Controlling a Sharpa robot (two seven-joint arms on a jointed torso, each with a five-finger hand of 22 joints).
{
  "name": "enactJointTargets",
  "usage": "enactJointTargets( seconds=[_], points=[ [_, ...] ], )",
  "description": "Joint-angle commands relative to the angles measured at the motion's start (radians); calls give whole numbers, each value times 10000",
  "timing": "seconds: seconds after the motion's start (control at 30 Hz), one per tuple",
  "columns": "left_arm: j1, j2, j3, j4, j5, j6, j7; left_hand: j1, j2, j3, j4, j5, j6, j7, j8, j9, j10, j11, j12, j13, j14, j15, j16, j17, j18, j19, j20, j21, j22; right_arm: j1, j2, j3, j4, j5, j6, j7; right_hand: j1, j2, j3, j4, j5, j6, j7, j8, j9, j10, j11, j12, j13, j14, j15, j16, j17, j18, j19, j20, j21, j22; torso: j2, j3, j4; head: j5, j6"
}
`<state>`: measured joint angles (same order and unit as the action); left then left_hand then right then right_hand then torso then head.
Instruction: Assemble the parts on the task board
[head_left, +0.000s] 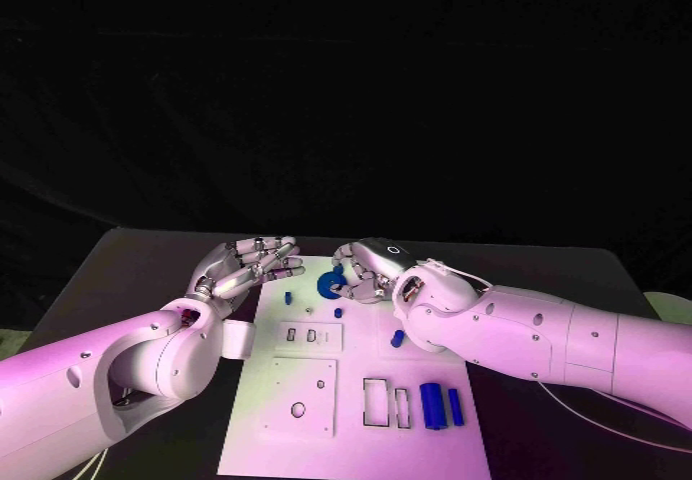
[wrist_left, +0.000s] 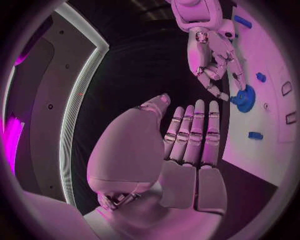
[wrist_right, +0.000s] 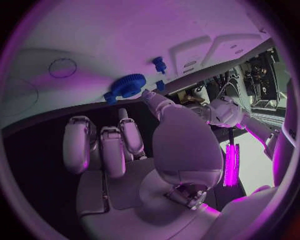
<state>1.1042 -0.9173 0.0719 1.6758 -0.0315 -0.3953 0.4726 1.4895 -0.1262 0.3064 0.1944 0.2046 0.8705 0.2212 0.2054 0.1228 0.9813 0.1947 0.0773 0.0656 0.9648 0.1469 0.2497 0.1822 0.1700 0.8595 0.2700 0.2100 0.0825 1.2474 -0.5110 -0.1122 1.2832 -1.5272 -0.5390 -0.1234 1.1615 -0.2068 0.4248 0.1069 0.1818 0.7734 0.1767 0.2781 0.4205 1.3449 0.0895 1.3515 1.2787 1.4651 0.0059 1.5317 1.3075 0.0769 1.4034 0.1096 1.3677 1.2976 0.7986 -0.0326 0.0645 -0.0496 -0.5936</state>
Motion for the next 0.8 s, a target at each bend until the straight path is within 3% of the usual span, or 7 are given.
enactJointTargets(
  seconds=[0.03, 0.33, 0.53, 0.57, 0.8],
  points=[
    [13, 15, 9, 12, 16, 124, 58, -54, -81, 47, 12, -18, -47, 296, -69, -14, -35, 31, -35, -5, -23, 60, -68, 9, 136, 44, 3, -2, -10, -5, -14, -1, 13, 65, 34, 61, -133, -3, -67, 22, -52, -72, -7, -59, -10, -77, 12, -34, -14, 741, 90, -12, 1138, -110, -1, 80, -39, -4, 2, -4, 2, -6, -8],
    [13, 3, 8, 4, 16, 115, 59, -54, -81, 47, 12, -18, -47, 296, -69, -14, -35, 31, -35, -5, -23, 60, -68, 9, 136, 44, 3, -2, -10, -4, -268, -1, 204, 257, -32, 112, -151, 63, -211, 180, -38, 68, -27, -49, 17, 8, 4, 49, 86, 748, 94, 0, 1174, -113, 18, 99, -24, 33, -7, 8, -16, 12, 14],
    [13, -19, 8, -19, 17, 114, 62, -71, -95, 81, 2, -18, -43, 297, -81, -20, -31, 33, -52, -4, -25, 62, -87, 19, 137, 44, 5, -10, -24, 41, -1080, 31, 932, 1110, -318, 534, 5, 180, -221, 227, 90, 251, -71, -25, 46, 145, -38, 173, 232, 763, 62, 20, 1240, -127, 71, 82, 28, 117, -29, 25, -27, -13, 48],
    [13, -25, 7, -23, 17, 114, 63, -71, -95, 81, 2, -18, -43, 297, -81, -20, -31, 33, -52, -4, -25, 62, -87, 19, 137, 44, 5, -10, -24, 73, -1302, 37, 1108, 1434, -346, 680, 175, 279, -145, 183, 90, 274, -74, -49, 44, 201, -48, 223, 291, 763, 51, 21, 1238, -129, 80, 71, 34, 130, -36, 25, -34, -38, 60],
    [11, -76, 6, -21, 21, 150, 65, -73, -95, 88, -1, -18, -40, 295, -81, -21, -27, 31, -53, -3, -24, 62, -89, 21, 137, 45, 5, -11, -26, 312, -2825, 55, 2015, 3927, 90, 2122, 758, 378, 121, -144, 134, 362, -53, -150, 25, 186, -39, 221, 294, 724, 51, -28, 1075, -79, -61, 58, -153, -69, -89, 71, -197, -172, 70]
  ],
)
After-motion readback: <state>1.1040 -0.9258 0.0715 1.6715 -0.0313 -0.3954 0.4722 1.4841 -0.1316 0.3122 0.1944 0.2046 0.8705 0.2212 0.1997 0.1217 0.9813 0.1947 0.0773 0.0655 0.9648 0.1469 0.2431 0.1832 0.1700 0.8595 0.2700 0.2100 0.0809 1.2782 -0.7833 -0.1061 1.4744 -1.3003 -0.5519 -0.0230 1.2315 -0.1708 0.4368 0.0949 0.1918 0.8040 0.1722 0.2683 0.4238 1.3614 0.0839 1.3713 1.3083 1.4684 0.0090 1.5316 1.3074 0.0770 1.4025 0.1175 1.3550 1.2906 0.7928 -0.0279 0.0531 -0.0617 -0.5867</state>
